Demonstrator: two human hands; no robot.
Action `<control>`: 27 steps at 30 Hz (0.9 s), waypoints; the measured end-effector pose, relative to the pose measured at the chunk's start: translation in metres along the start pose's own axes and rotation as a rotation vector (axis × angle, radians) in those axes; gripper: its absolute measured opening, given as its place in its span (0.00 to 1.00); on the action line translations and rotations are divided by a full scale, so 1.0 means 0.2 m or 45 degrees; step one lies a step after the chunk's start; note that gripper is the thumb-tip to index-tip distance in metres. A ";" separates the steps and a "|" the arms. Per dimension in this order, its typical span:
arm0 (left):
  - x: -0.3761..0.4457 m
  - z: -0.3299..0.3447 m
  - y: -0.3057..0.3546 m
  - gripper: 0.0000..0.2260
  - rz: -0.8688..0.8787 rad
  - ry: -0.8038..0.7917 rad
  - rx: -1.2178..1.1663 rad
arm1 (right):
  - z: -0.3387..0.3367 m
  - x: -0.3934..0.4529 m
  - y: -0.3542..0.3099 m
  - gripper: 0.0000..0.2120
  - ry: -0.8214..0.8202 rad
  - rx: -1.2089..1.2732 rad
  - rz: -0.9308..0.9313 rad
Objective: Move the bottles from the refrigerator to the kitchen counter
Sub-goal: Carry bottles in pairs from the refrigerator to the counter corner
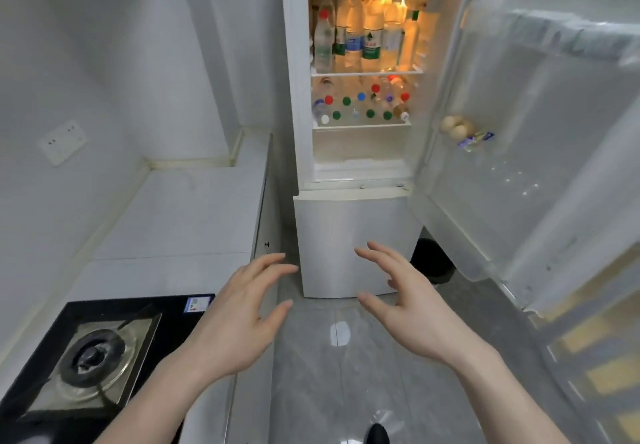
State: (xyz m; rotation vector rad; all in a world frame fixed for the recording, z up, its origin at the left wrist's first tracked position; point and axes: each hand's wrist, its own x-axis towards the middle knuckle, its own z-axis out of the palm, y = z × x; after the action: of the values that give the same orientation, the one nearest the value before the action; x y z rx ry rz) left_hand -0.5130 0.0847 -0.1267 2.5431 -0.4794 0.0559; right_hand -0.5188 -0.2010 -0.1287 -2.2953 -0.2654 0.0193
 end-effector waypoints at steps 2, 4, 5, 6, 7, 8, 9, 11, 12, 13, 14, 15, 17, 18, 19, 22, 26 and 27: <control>0.13 0.02 0.02 0.19 0.017 0.003 -0.002 | -0.07 0.08 0.06 0.29 0.004 0.002 0.007; 0.30 0.06 0.05 0.20 0.036 0.005 0.004 | -0.15 0.18 0.15 0.29 0.021 0.004 -0.005; 0.37 0.07 0.06 0.20 0.038 0.005 0.006 | -0.19 0.23 0.18 0.29 0.029 0.006 -0.005; 0.46 0.08 0.08 0.20 0.039 0.009 0.008 | -0.24 0.29 0.22 0.29 0.038 0.008 -0.002; 0.53 0.09 0.09 0.20 0.042 0.016 0.013 | -0.28 0.35 0.26 0.29 0.046 0.005 0.000; 0.60 0.10 0.10 0.20 0.043 0.025 0.017 | -0.33 0.39 0.29 0.29 0.046 0.002 -0.001; 0.68 0.12 0.12 0.20 0.040 0.042 0.012 | -0.38 0.45 0.33 0.29 0.041 0.003 -0.005; 0.82 0.16 0.16 0.20 0.044 0.069 0.001 | -0.48 0.56 0.40 0.29 0.045 -0.004 -0.025; 0.88 0.16 0.17 0.20 0.048 0.073 -0.004 | -0.53 0.60 0.43 0.29 0.055 -0.015 -0.035; 0.95 0.18 0.19 0.20 0.051 0.075 -0.013 | -0.57 0.65 0.46 0.29 0.065 -0.020 -0.036; 1.02 0.20 0.19 0.20 0.054 0.079 -0.021 | -0.61 0.70 0.50 0.29 0.074 -0.025 -0.030; 1.06 0.20 0.21 0.20 0.056 0.084 -0.025 | -0.63 0.73 0.52 0.29 0.082 -0.034 -0.024; 1.17 0.21 0.22 0.20 0.066 0.079 -0.034 | -0.67 0.80 0.56 0.29 0.086 -0.032 -0.020; 1.23 0.21 0.22 0.20 0.076 0.072 -0.033 | -0.69 0.82 0.58 0.29 0.087 -0.033 -0.022; 1.30 0.21 0.22 0.20 0.088 0.066 -0.027 | -0.71 0.86 0.60 0.29 0.095 -0.038 -0.021; 1.50 0.20 0.21 0.20 0.111 0.059 -0.017 | -0.75 0.97 0.66 0.29 0.123 -0.038 0.009; 1.80 0.18 0.14 0.20 0.188 0.050 -0.040 | -0.78 1.17 0.68 0.29 0.203 -0.048 0.043; 1.86 0.17 0.12 0.20 0.204 0.046 -0.039 | -0.78 1.21 0.68 0.29 0.218 -0.056 0.044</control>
State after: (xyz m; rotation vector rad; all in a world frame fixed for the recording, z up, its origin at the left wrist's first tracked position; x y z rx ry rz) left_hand -0.1754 -0.0729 -0.0928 2.4647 -0.6641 0.1523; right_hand -0.2410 -0.3559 -0.1066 -2.3282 -0.1391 -0.1663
